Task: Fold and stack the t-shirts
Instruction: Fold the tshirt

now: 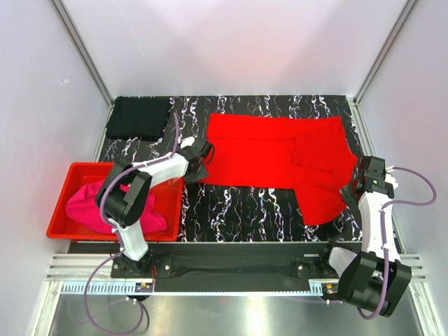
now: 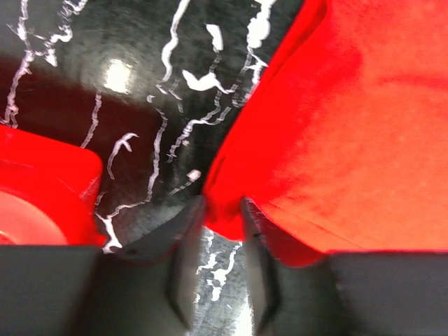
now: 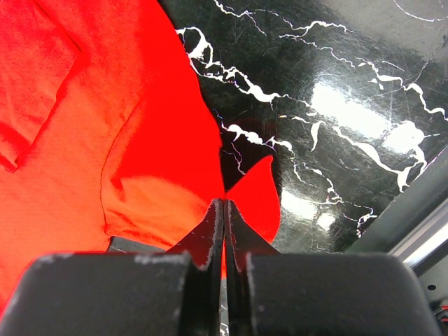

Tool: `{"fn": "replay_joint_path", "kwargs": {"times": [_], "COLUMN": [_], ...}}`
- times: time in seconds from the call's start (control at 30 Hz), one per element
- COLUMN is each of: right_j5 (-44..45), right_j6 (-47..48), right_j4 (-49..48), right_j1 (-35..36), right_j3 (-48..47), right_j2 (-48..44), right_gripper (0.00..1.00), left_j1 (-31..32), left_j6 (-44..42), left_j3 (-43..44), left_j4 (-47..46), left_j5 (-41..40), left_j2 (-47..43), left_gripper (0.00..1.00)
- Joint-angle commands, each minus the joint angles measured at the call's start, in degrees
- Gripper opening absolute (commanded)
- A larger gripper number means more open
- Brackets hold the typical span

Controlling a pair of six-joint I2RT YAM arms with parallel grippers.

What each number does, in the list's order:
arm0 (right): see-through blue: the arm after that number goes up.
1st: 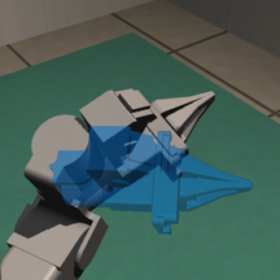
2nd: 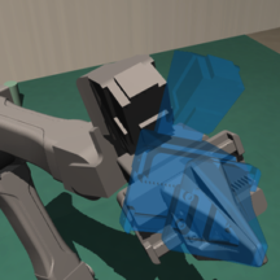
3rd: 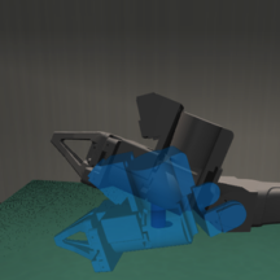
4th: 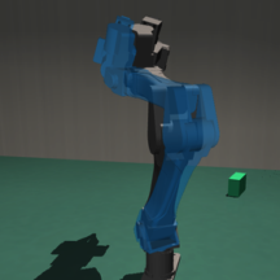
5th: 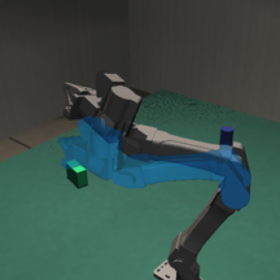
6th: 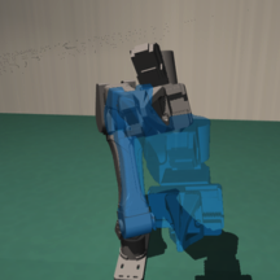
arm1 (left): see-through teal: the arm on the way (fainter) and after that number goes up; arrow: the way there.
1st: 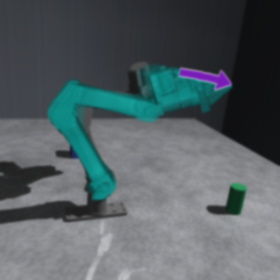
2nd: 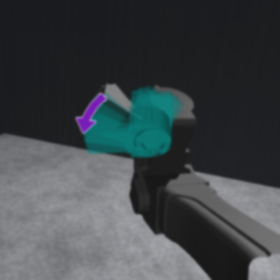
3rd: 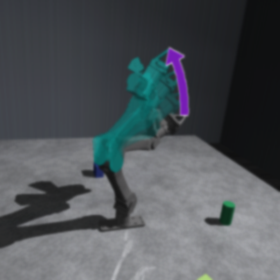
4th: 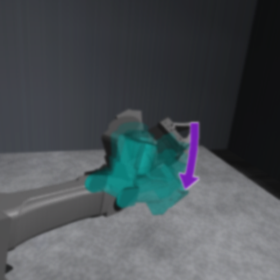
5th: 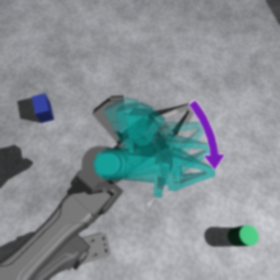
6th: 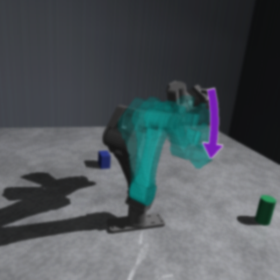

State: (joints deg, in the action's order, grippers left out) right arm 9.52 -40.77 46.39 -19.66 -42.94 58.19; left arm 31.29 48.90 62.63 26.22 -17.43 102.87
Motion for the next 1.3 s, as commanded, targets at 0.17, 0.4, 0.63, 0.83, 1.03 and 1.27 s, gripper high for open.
{"fn": "replay_joint_path", "kwargs": {"times": [0.17, 0.4, 0.63, 0.83, 1.03, 1.27], "right_j5": [2.52, 2.7, 1.12, -2.04, -1.96, -3.01], "right_j6": [0.52, 2.8, 4.3, 7.11, 7.99, 8.78], "right_j4": [-0.25, -0.16, 0.63, -2.97, -5.87, -8.16], "right_j1": [-0.12, -0.12, -0.12, -0.12, -0.12, -0.12], "right_j3": [-3.11, -7.85, -11.73, -13.4, -17.96, -25.08], "right_j2": [-0.19, -0.28, -0.8, 3.93, 10.43, 18.61], "right_gripper": [0.0, 0.0, 0.0, 0.0, 0.0, 0.0], "left_j1": [-1.23, -1.32, -1.23, -1.32, -3.42, -6.32], "left_j6": [-1.0, -5.74, -10.14, -12.52, -14.28, -15.33], "left_j3": [-0.85, 0.47, 1.09, 5.12, 10.57, 17.17], "left_j4": [-0.64, -1.17, -3.1, -2.32, -0.82, 0.33], "left_j5": [1.26, 3.1, 7.85, 7.41, 6.27, 8.55], "left_j2": [-1.09, -4.08, -6.63, -7.16, -6.54, -1.8], "left_gripper": [0.0, 0.0, 0.0, 0.0, 0.0, 0.0]}}
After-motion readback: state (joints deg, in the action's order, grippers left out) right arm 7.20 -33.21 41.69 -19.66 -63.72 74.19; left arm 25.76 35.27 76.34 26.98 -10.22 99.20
